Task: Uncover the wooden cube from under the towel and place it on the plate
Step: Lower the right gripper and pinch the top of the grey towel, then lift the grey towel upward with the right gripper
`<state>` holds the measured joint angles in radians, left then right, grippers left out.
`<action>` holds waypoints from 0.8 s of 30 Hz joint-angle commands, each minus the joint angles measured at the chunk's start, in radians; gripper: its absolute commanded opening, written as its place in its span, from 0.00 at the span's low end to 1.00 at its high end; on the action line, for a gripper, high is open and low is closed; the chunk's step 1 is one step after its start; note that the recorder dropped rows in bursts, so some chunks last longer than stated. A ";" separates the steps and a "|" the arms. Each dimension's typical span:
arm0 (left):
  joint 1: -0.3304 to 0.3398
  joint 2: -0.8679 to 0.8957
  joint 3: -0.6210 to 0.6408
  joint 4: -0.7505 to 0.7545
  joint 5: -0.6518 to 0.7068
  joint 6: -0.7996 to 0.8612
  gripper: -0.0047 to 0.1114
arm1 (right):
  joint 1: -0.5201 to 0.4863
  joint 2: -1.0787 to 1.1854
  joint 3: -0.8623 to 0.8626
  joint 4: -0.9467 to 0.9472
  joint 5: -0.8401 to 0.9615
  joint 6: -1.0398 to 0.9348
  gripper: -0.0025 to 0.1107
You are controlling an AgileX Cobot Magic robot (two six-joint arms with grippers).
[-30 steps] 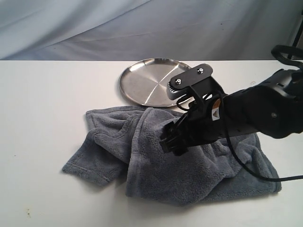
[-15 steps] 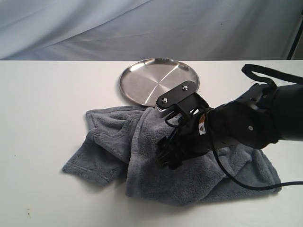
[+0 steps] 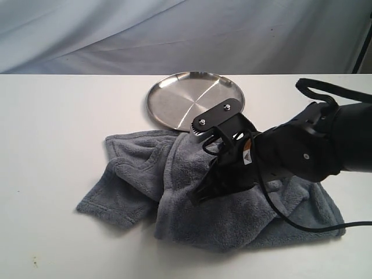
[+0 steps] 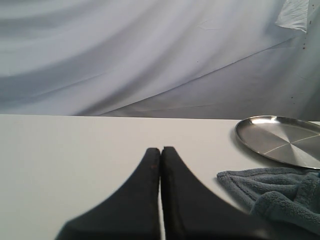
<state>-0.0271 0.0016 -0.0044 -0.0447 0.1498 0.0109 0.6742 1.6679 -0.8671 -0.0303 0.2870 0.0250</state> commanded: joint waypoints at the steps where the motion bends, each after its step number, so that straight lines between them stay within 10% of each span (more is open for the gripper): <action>1: -0.001 -0.002 0.004 0.001 -0.004 -0.002 0.05 | 0.005 -0.004 0.009 -0.007 0.069 0.005 0.02; 24: -0.001 -0.002 0.004 0.001 -0.004 -0.002 0.05 | 0.005 -0.544 0.009 -0.013 -0.199 -0.045 0.02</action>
<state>-0.0271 0.0016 -0.0044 -0.0447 0.1498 0.0109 0.6742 1.1587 -0.8586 -0.0343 0.1495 0.0126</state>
